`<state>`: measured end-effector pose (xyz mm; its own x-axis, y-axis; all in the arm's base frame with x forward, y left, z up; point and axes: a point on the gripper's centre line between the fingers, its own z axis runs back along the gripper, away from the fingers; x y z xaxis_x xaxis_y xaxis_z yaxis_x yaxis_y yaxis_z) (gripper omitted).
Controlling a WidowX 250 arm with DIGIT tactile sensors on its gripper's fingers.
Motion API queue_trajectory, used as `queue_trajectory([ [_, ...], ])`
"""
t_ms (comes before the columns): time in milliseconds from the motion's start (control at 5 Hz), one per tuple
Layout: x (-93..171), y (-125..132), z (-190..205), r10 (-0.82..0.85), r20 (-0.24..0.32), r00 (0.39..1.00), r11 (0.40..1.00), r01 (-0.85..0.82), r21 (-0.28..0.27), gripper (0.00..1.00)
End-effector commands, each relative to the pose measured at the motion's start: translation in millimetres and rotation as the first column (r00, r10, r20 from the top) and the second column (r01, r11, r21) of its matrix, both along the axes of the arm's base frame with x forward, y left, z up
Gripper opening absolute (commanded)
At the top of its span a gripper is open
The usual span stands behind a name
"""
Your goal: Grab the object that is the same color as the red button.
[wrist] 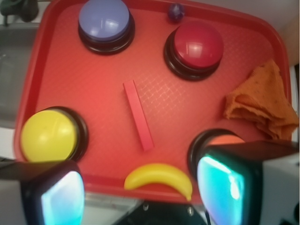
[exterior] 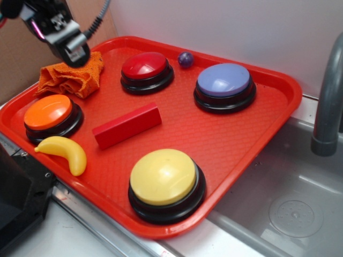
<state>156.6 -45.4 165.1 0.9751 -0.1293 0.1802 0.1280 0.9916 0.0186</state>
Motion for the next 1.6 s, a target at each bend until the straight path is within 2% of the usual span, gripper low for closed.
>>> queue_trajectory([
  [0, 30.7, -6.9, -65.5, -0.011, -0.023, 1.000, 1.000, 0.011, 0.018, 1.00],
  [200, 39.7, -5.9, -89.1, 0.003, -0.037, 0.999, 0.996, 0.000, 0.086, 1.00],
  [400, 44.1, -6.4, -112.9, 0.005, -0.063, 0.998, 0.993, 0.003, 0.119, 1.00],
  [600, 44.1, -6.5, -130.4, 0.011, -0.088, 0.996, 0.991, 0.001, 0.132, 1.00],
  [800, 42.4, -10.3, -141.2, 0.010, -0.117, 0.993, 0.994, 0.002, 0.105, 0.99],
  [1000, 37.6, -0.3, -133.7, 0.016, -0.124, 0.992, 0.998, -0.008, 0.065, 0.00],
  [1200, 38.7, 1.0, -123.3, 0.029, -0.115, 0.993, 0.998, -0.021, 0.067, 0.00],
  [1400, 42.1, 7.5, -89.1, 0.065, -0.095, 0.993, 0.998, -0.064, 0.020, 0.00],
])
